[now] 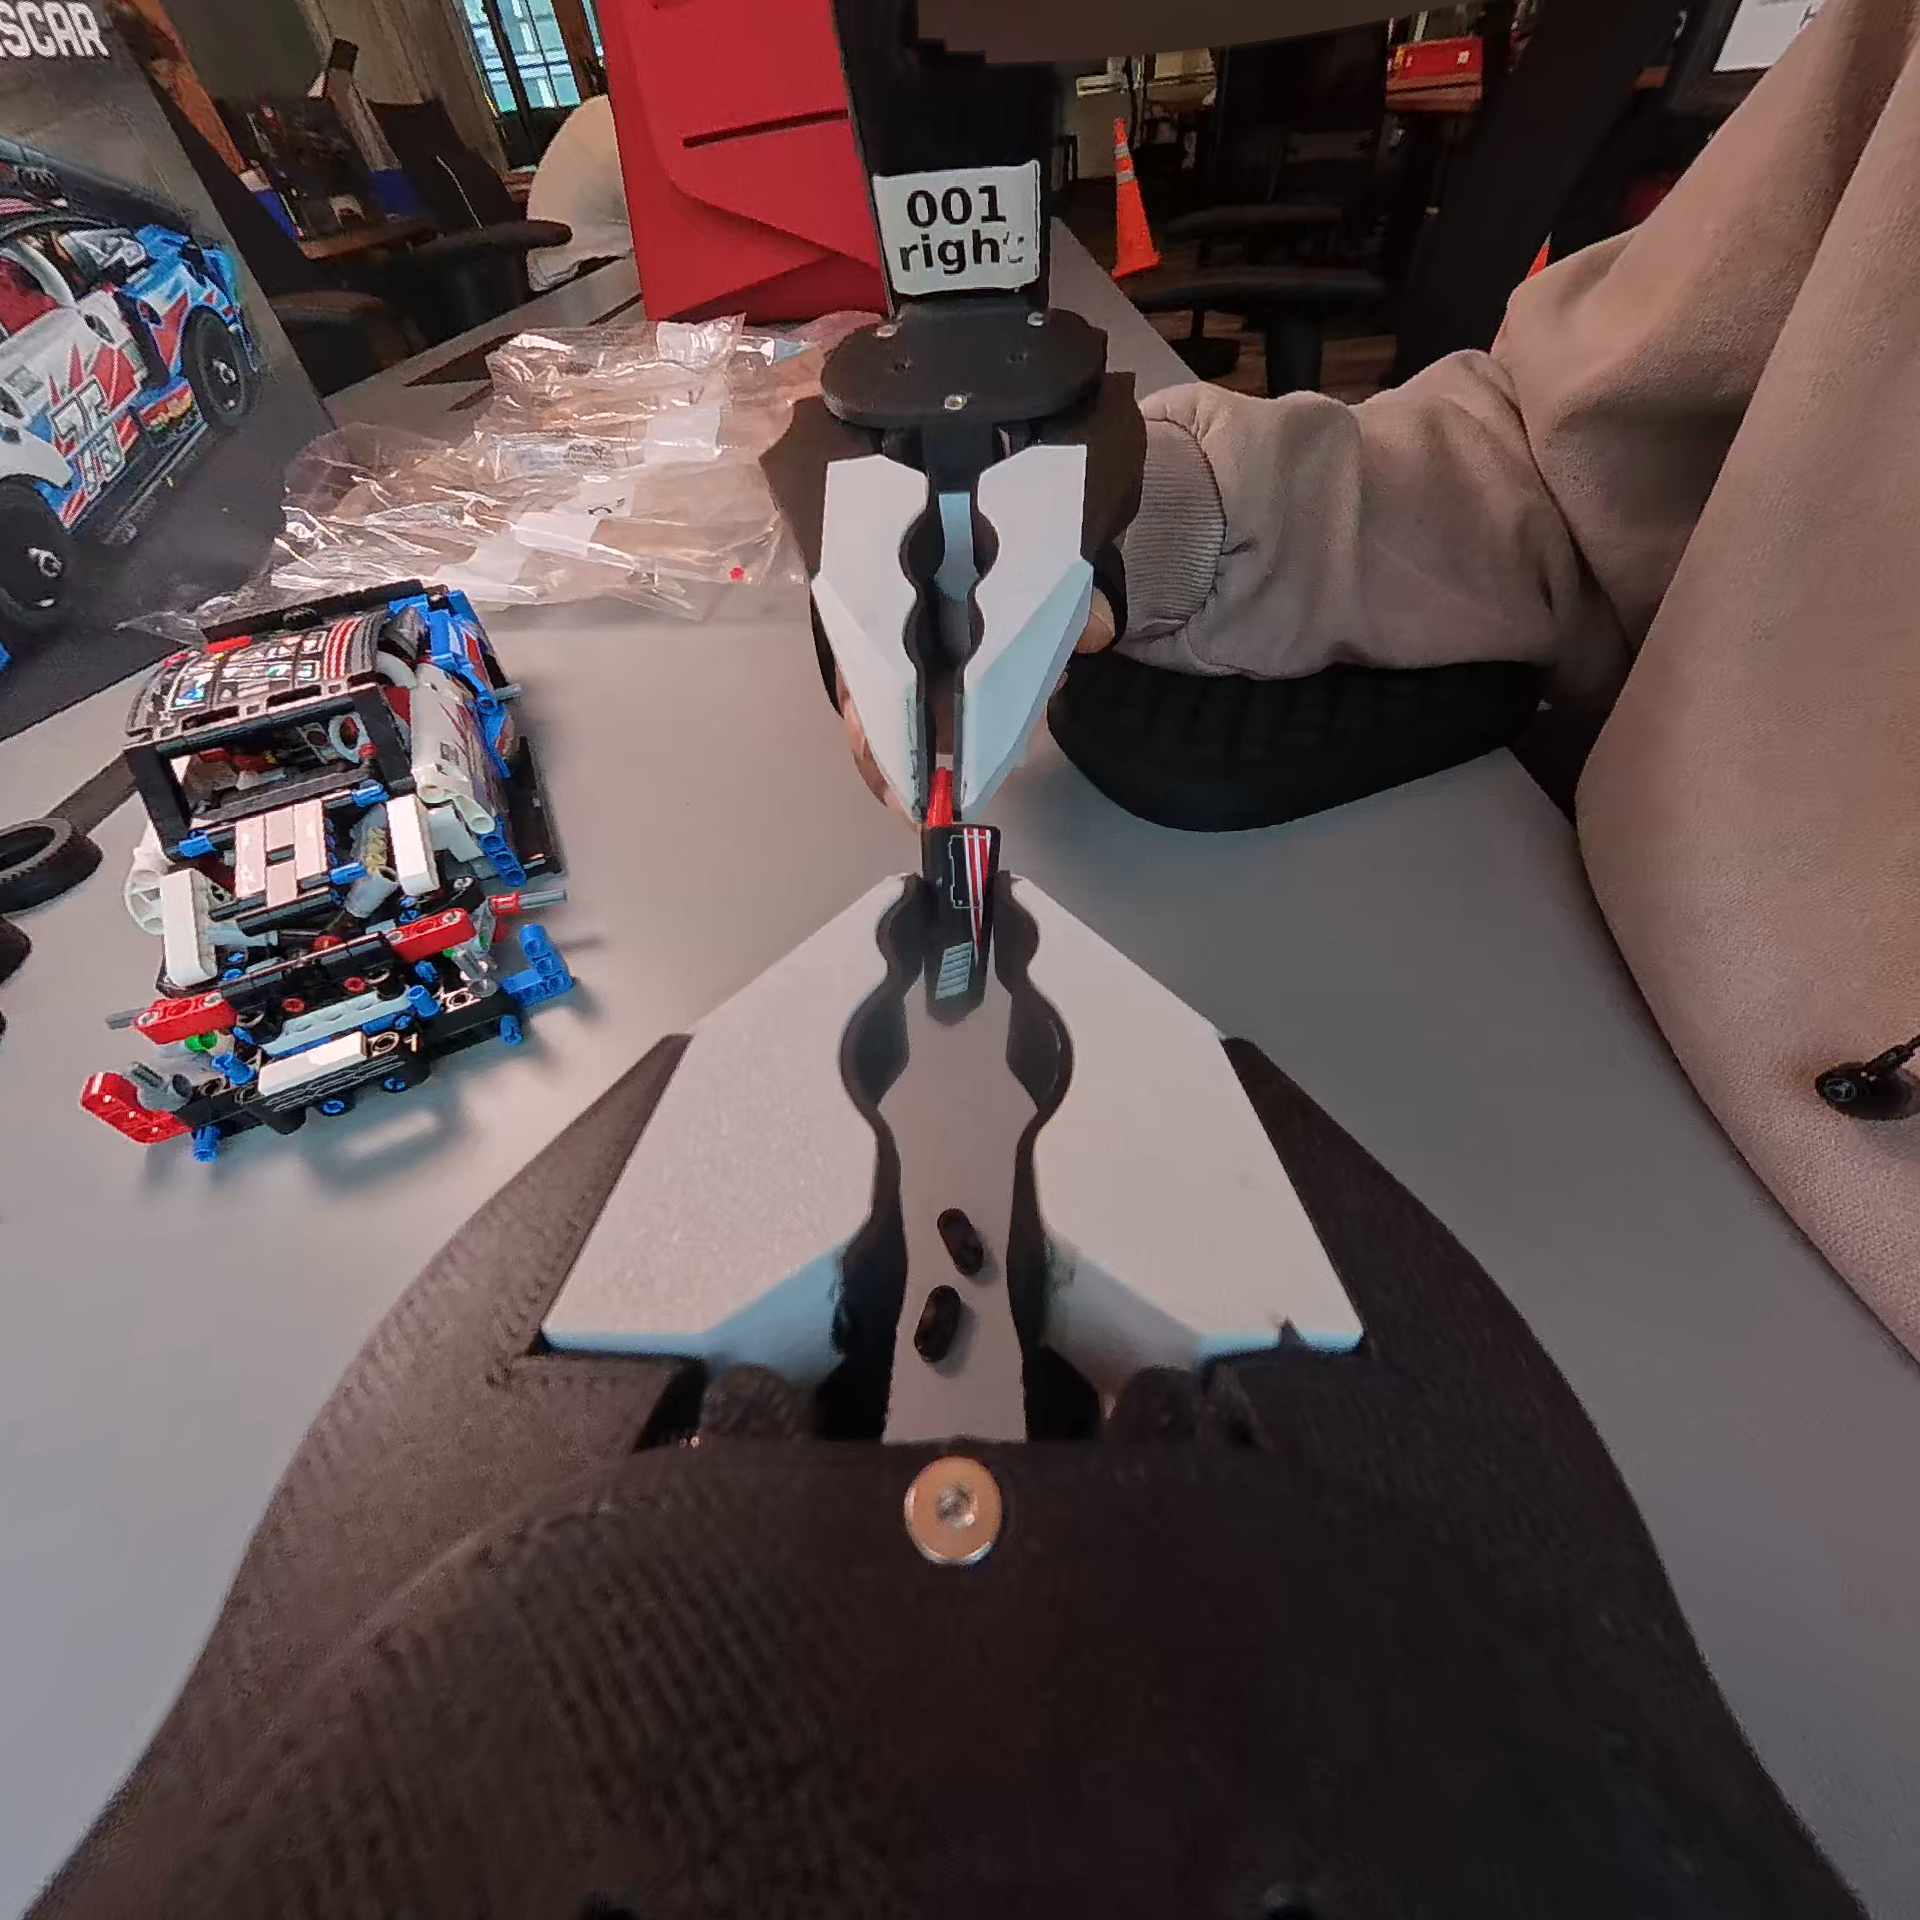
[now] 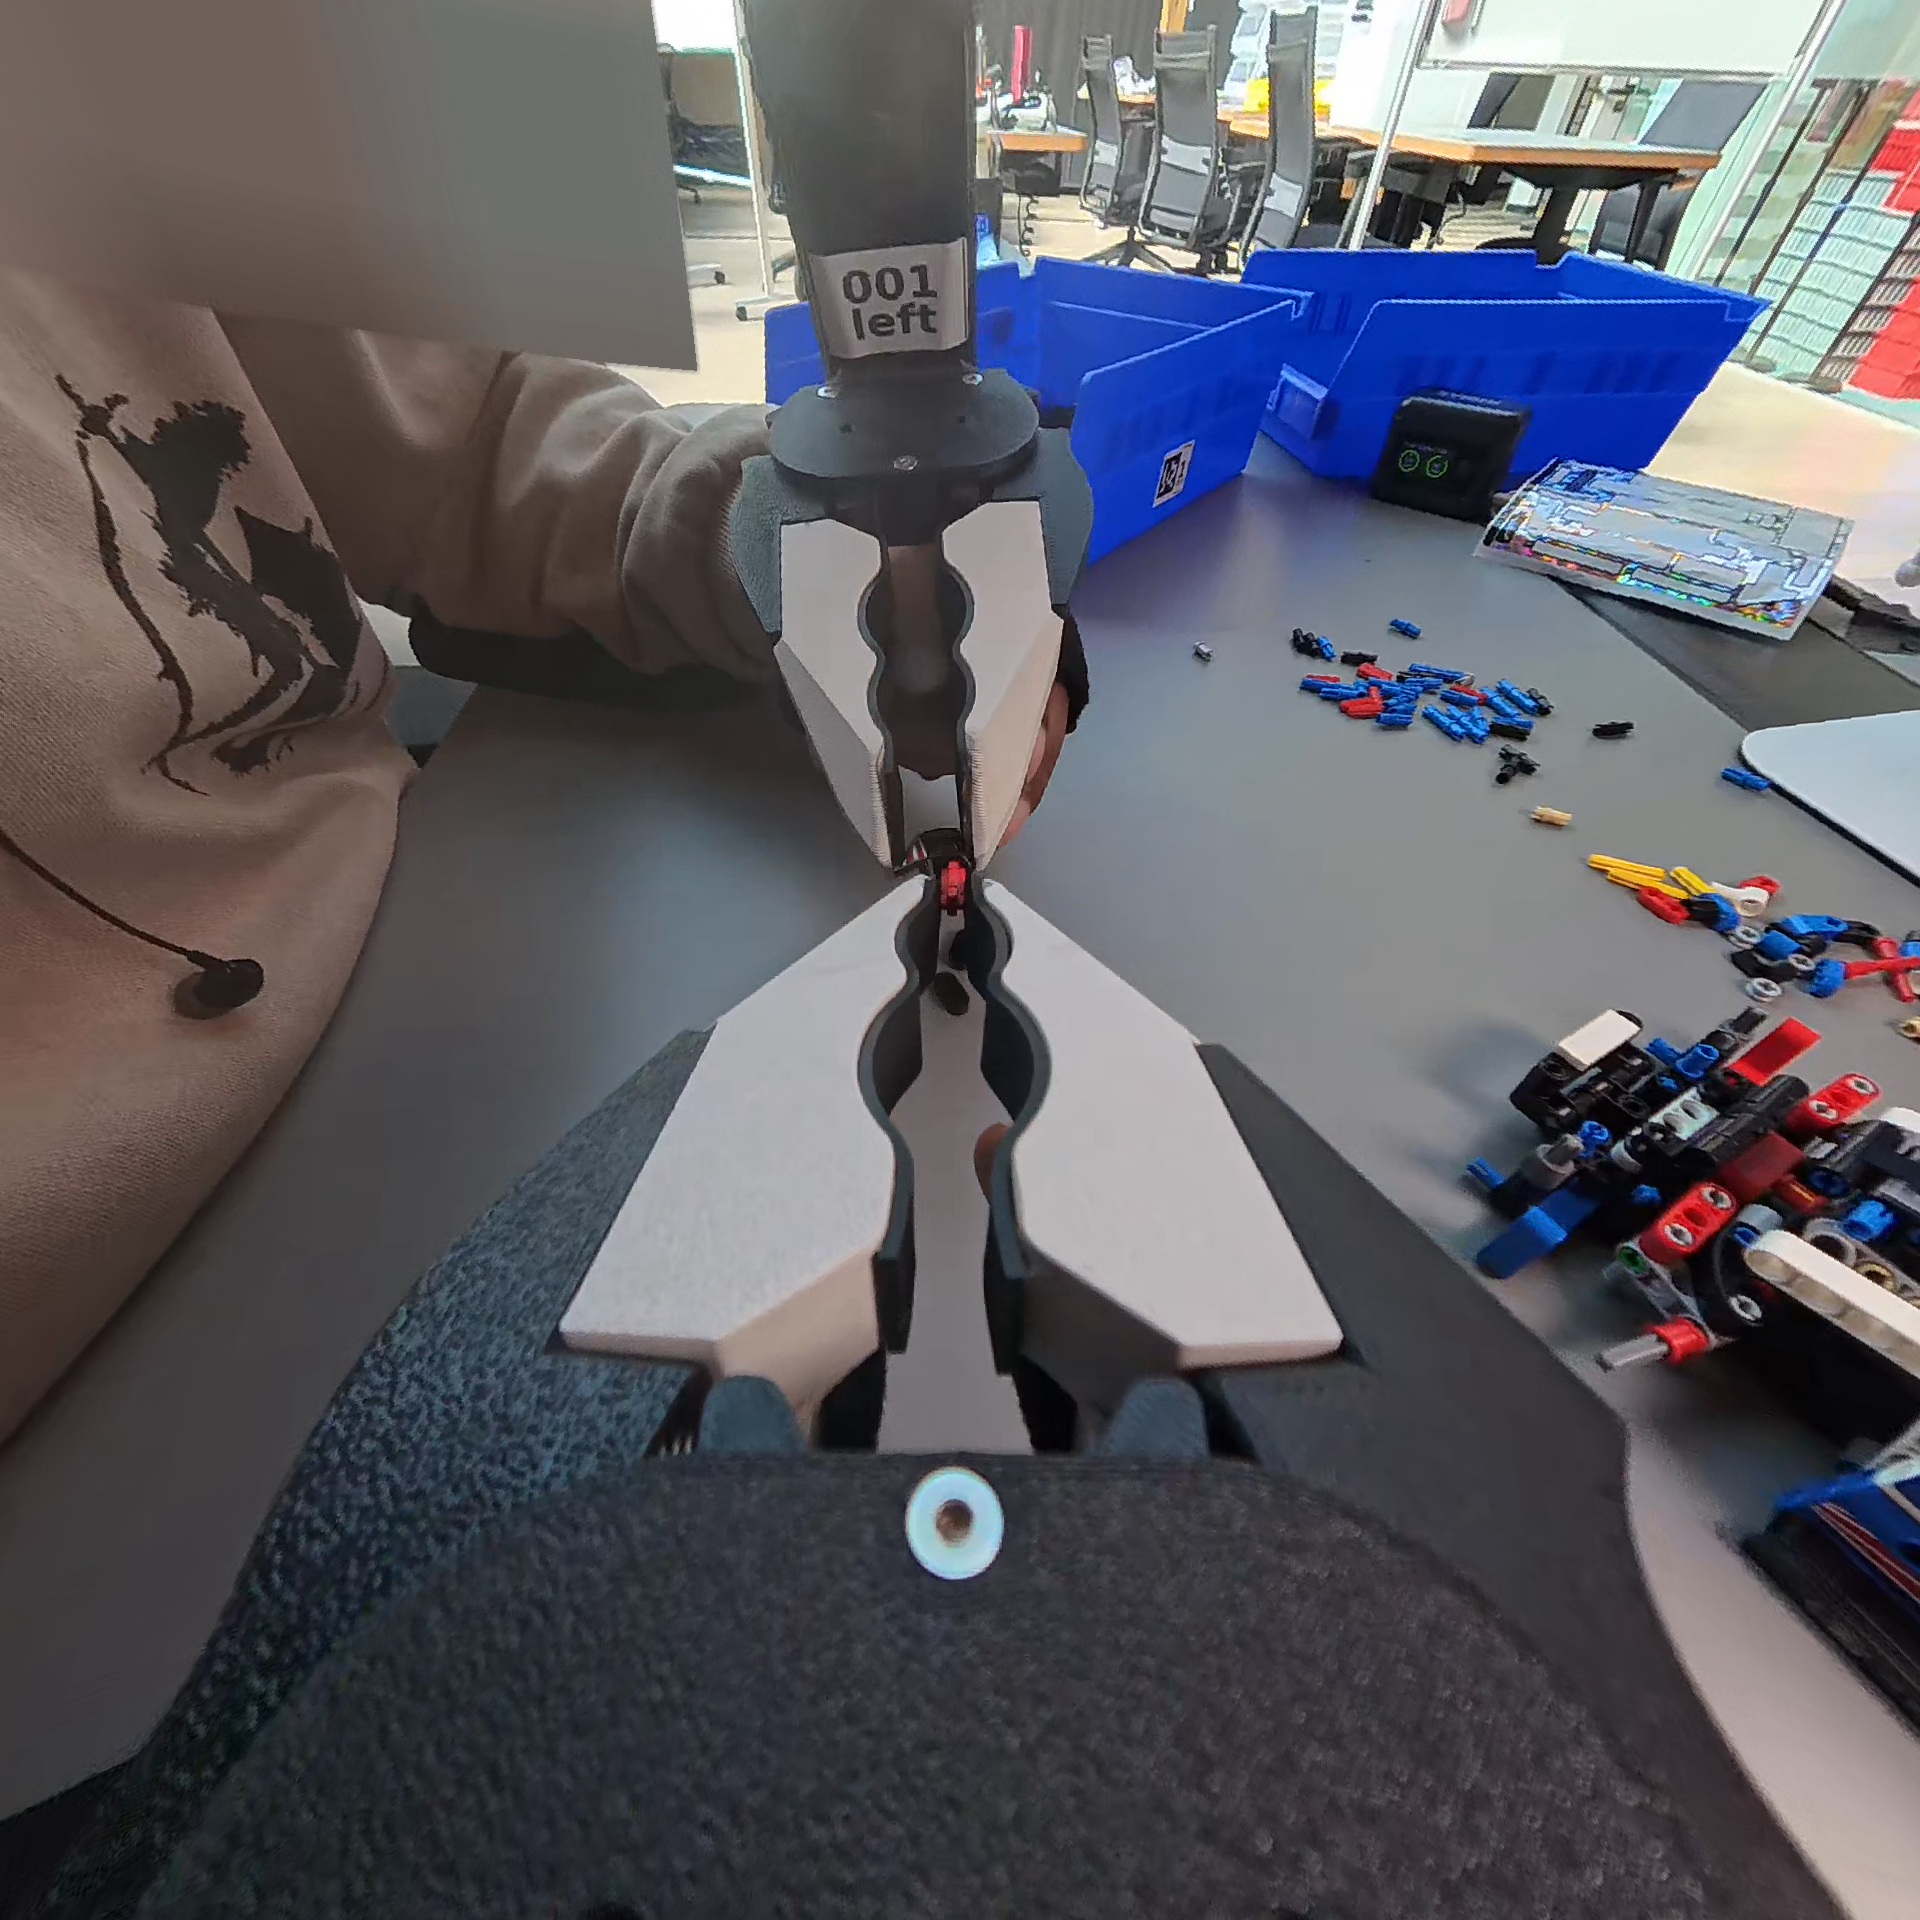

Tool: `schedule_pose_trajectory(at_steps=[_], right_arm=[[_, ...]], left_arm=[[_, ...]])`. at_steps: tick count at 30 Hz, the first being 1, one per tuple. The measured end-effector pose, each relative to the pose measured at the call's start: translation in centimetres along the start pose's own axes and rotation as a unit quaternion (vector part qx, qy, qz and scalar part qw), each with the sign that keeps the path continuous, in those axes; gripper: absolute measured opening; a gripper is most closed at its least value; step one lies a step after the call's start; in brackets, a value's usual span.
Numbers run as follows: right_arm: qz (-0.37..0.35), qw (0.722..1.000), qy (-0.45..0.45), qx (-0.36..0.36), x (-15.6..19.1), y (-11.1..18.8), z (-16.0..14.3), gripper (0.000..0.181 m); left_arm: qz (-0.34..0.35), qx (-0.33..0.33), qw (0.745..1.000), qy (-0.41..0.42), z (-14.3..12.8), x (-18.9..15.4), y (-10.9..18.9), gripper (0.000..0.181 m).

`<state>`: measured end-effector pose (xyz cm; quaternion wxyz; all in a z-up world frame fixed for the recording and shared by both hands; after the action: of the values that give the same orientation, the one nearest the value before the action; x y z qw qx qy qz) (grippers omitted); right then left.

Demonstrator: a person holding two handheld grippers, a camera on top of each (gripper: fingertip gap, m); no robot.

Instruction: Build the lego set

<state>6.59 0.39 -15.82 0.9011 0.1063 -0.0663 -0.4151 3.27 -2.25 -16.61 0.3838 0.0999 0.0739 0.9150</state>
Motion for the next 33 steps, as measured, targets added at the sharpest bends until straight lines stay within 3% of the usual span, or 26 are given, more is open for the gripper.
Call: schedule_pose_trajectory(at_steps=[22,33], right_arm=[[0.013,0.997,-0.037,0.062,0.3,-0.8,-1.7,0.003],[-0.007,0.990,-0.055,0.132,-0.1,-1.5,-3.9,0.002]], left_arm=[[0.032,0.051,0.995,-0.078,-1.8,-0.8,-0.4,0.010],[0.040,0.114,0.989,-0.088,-4.1,-0.8,-1.1,0.010]])
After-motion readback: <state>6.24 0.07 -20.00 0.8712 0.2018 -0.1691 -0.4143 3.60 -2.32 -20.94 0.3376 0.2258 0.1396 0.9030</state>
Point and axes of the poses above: each gripper's, where its closed fingertips meet, y back along the fingers, z out of its top, x = y × z across the jaws, the point moved 2 cm from there along y, back along the fingers, and after that the axes turned 12 degrees about z, right-handed, at the moved point
